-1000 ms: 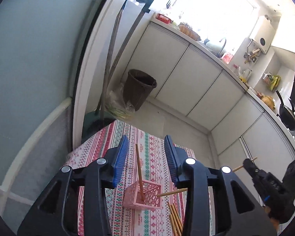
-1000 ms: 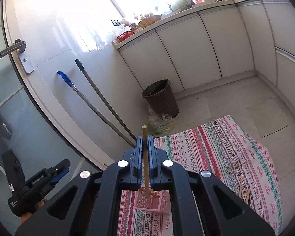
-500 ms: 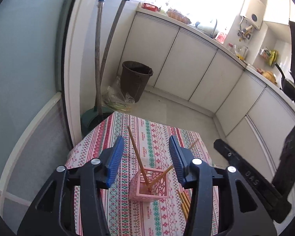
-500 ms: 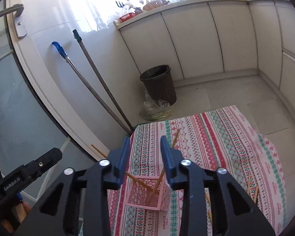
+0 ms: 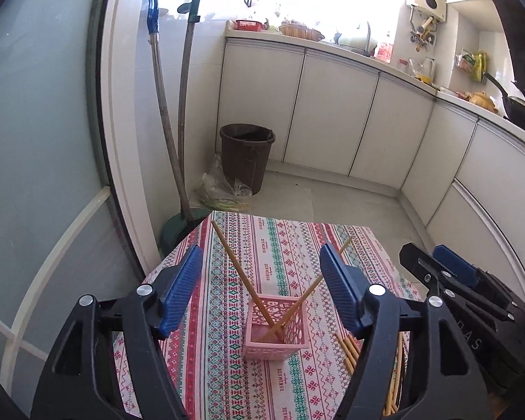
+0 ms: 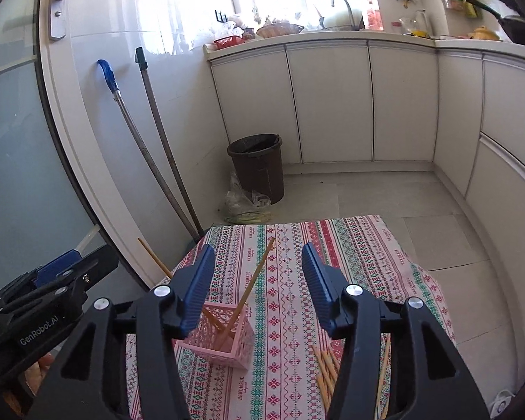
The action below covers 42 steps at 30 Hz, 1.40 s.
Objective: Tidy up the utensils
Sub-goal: 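Lift both open tools away from the pink basket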
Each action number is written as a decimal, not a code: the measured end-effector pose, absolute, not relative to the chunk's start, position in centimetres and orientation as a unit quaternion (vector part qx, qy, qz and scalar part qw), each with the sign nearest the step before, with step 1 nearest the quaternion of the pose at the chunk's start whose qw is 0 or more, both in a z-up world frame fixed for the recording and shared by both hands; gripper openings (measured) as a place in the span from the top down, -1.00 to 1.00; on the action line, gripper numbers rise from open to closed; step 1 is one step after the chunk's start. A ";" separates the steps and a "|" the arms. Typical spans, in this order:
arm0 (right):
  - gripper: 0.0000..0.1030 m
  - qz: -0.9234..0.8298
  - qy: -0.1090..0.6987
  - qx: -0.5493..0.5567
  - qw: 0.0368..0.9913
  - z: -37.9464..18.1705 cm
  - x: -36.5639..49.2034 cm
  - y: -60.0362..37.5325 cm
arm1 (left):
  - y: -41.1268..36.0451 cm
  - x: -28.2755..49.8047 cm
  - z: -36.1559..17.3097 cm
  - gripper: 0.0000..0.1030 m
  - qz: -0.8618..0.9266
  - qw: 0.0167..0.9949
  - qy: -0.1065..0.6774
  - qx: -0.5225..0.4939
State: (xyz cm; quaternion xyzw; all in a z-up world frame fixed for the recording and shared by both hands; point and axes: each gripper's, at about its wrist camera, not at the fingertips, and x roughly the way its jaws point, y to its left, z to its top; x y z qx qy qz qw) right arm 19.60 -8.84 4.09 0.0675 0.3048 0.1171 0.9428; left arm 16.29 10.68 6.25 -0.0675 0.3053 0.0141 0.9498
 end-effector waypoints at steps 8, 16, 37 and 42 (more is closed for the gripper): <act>-0.32 0.094 0.314 0.056 0.943 3.3 19.1 -10.1 | 9.9 15.4 5.9 -0.42 0.016 0.952 0.302 -0.051; -0.58 0.061 0.311 0.047 0.947 2.4 18.1 -11.4 | 9.0 15.0 5.1 -0.71 0.026 0.952 0.304 -0.030; -0.80 0.017 0.319 0.053 0.946 0.9 15.4 -14.3 | 7.5 13.5 3.0 -0.85 0.018 0.944 0.329 -0.024; -0.82 0.015 0.327 0.053 0.944 0.4 14.8 -14.6 | 7.0 13.1 2.6 -0.86 0.015 0.942 0.335 -0.019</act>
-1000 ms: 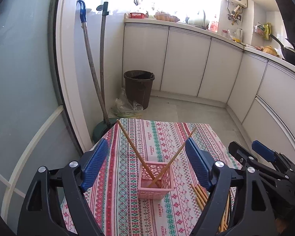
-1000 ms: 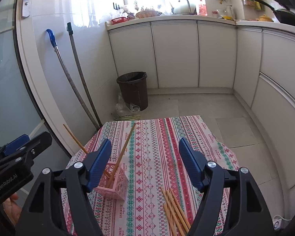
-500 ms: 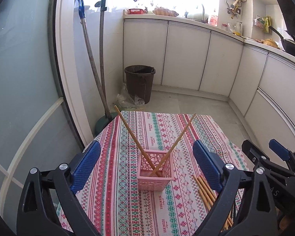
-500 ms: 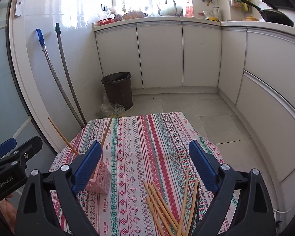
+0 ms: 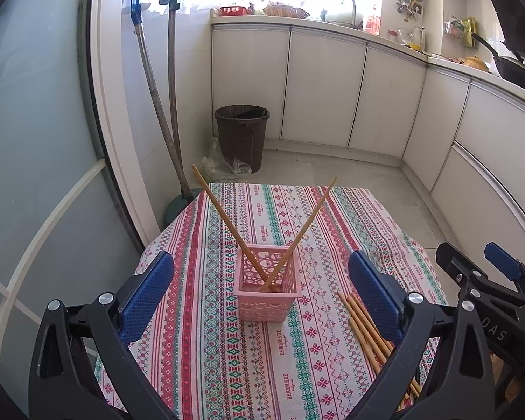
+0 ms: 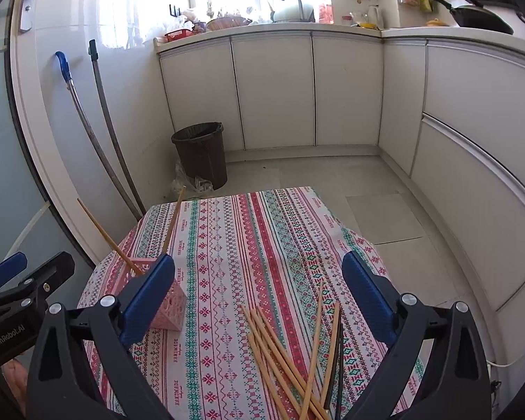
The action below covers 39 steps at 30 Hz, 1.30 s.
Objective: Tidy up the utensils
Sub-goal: 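Lift both open tools away from the pink basket, then move the left tool to the chopstick pile and grasp one chopstick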
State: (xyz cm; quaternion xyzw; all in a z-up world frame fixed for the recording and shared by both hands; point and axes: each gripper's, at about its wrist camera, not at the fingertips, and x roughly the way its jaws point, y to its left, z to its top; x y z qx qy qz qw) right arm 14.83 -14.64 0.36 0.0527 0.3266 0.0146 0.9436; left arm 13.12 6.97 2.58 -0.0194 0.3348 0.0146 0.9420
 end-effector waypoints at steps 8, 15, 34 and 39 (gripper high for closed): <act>-0.87 0.008 0.332 0.062 0.941 0.1 14.3 -16.0 | 6.0 13.0 1.7 -0.86 0.008 0.937 0.348 -0.008; -0.87 0.005 0.345 0.062 0.937 -0.4 14.2 -16.9 | 5.2 13.3 0.7 -0.86 0.003 0.933 0.360 0.006; -0.87 -0.028 0.428 0.248 0.869 -3.6 13.9 -28.8 | -2.0 15.5 -3.6 -0.86 -0.114 0.870 0.479 -0.014; -0.87 -0.050 0.438 0.304 0.844 -4.6 13.3 -33.3 | -6.3 17.4 -7.2 -0.86 -0.149 0.828 0.541 -0.018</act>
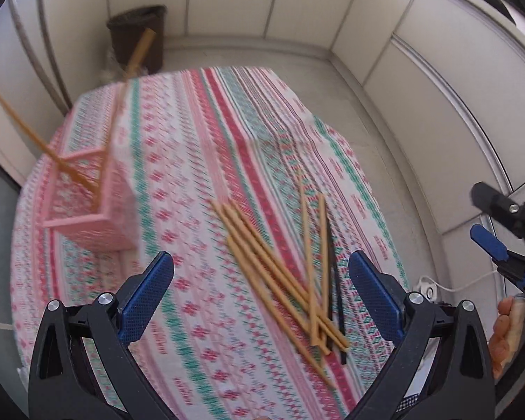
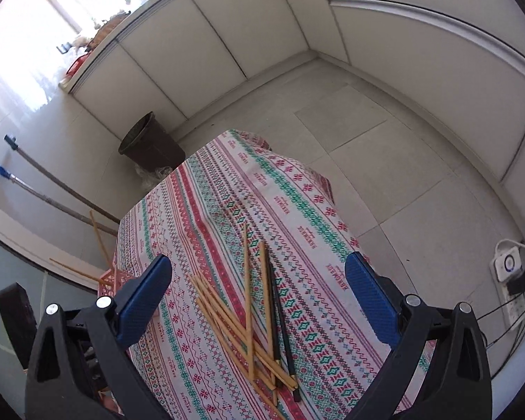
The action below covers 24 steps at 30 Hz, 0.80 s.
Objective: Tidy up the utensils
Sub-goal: 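Move the left tool to the chopstick pile and grasp one chopstick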
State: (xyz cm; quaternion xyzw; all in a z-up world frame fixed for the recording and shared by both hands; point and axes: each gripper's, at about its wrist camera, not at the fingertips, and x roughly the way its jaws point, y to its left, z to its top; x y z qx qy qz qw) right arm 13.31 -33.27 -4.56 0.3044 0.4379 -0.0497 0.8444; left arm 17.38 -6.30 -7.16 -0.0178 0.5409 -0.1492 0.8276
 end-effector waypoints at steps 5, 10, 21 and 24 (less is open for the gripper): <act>-0.87 -0.046 0.444 0.367 0.816 -5.7 13.0 -36.5 | -8.7 19.4 -11.4 -0.86 -0.150 0.790 0.594 -0.031; -0.87 -0.042 0.454 0.415 0.787 -6.9 13.4 -38.2 | -10.2 22.5 -13.8 -0.86 -0.127 0.771 0.623 -0.041; -0.87 -0.030 0.458 0.486 0.743 -8.6 14.1 -39.8 | -14.5 29.5 -17.5 0.06 -0.094 0.763 0.640 -0.001; -0.87 -0.029 0.459 0.492 0.739 -8.7 14.3 -40.1 | -15.7 30.1 -18.3 0.20 -0.088 0.770 0.632 0.008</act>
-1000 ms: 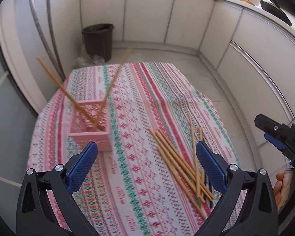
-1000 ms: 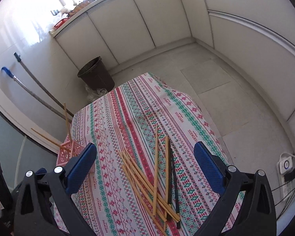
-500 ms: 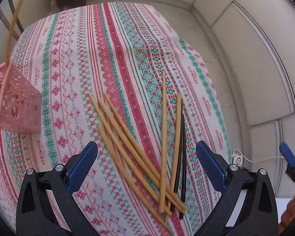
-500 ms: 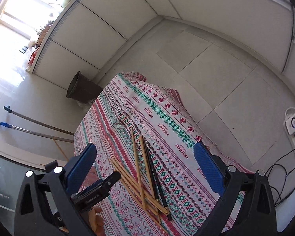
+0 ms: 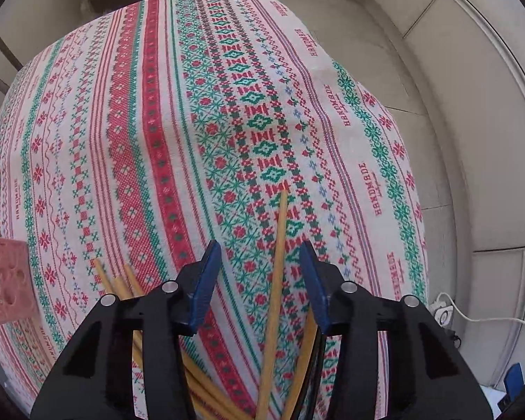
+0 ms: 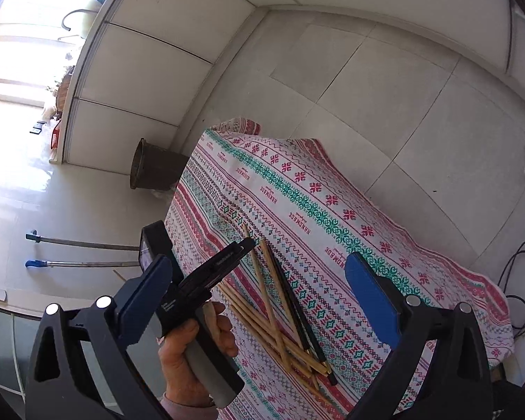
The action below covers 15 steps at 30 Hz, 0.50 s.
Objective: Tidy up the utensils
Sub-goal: 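Move the left tool to the chopstick pile and grasp one chopstick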
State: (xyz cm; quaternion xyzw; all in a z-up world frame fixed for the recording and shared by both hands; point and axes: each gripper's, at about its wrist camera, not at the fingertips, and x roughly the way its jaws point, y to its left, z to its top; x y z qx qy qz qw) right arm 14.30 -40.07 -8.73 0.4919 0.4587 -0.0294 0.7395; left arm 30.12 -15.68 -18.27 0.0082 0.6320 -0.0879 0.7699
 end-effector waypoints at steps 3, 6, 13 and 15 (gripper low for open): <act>-0.87 -0.027 0.464 0.496 0.734 -9.1 14.5 -40.1 | -17.6 29.6 -18.9 0.37 -0.080 0.784 0.613 0.055; -0.87 -0.032 0.469 0.493 0.732 -9.4 14.7 -40.1 | -19.3 28.0 -19.1 0.90 -0.084 0.801 0.587 0.086; -0.87 -0.034 0.500 0.453 0.738 -10.3 16.2 -38.2 | -15.4 23.8 -16.0 0.91 -0.134 0.818 0.559 0.028; -0.87 -0.032 0.519 0.424 0.742 -11.0 17.2 -36.9 | -12.6 21.8 -13.9 0.90 -0.159 0.818 0.553 0.005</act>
